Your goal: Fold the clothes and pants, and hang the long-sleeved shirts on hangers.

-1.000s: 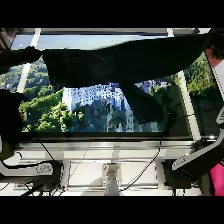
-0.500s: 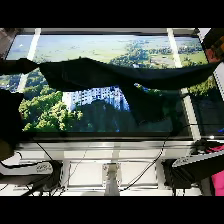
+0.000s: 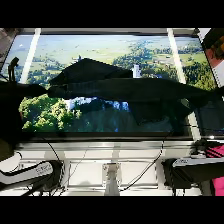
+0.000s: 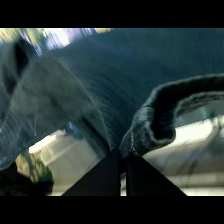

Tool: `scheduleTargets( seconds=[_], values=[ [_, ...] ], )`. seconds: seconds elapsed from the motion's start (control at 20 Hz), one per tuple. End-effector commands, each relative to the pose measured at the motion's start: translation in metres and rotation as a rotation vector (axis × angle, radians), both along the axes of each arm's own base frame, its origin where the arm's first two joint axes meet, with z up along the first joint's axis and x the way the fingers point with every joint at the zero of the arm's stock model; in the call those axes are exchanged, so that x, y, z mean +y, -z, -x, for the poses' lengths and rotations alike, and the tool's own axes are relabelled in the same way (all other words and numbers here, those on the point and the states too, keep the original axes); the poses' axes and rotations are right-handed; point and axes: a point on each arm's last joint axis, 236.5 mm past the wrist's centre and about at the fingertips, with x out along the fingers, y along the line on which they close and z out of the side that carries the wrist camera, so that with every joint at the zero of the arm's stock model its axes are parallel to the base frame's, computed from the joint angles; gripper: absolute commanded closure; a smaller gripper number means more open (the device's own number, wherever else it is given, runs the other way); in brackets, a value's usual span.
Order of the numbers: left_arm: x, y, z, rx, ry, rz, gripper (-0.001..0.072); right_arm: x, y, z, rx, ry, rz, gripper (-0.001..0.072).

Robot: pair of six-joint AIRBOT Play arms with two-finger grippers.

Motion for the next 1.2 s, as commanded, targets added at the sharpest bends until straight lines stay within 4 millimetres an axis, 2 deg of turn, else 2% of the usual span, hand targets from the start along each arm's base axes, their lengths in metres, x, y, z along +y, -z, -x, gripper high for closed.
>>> scheduleTargets(
  seconds=[0.0,0.1,0.25,0.35,0.55,0.8,0.85,0.9,0.95,1.0,1.05,1.15],
  values=[
    [0.029,0.012,0.019,0.003,-0.034,-0.119,0.0691,0.014,0.023,0.059,0.15,0.044,-0.031,0.0693],
    [0.05,0.008,0.019,-0.02,-0.086,-0.142,0.069,0.007,0.035,0.088,0.235,0.096,-0.004,0.0693],
    [0.068,0.008,0.023,-0.02,-0.13,-0.147,0.069,-0.015,0.036,0.099,0.265,0.165,0.05,0.0694],
    [0.07,0.009,0.024,-0.018,-0.136,-0.146,0.069,-0.023,0.033,0.099,0.264,0.173,0.087,0.0694],
    [0.068,0.01,0.025,-0.009,-0.129,-0.14,0.0689,-0.022,0.035,0.11,0.312,0.164,0.085,0.0693],
    [0.072,0.019,0.039,0.042,-0.097,-0.178,0.0687,-0.025,0.038,0.118,0.347,0.163,0.105,0.0688],
    [0.074,0.021,0.041,0.052,-0.093,-0.189,0.0683,-0.027,0.039,0.121,0.358,0.164,0.114,0.0659],
    [0.075,0.022,0.042,0.057,-0.091,-0.198,0.0644,-0.029,0.04,0.123,0.369,0.164,0.122,0.0576],
    [0.077,0.023,0.043,0.06,-0.09,-0.204,0.0559,-0.032,0.041,0.124,0.372,0.169,0.135,0.043],
    [0.077,0.023,0.043,0.06,-0.09,-0.204,0.0496,-0.034,0.041,0.123,0.367,0.174,0.144,0.037],
    [0.077,0.023,0.043,0.06,-0.09,-0.204,0.0459,-0.036,0.042,0.122,0.363,0.177,0.149,0.0367],
    [0.079,0.024,0.045,0.068,-0.087,-0.217,0.0459,-0.042,0.044,0.116,0.339,0.193,0.174,0.0368]
  ],
)
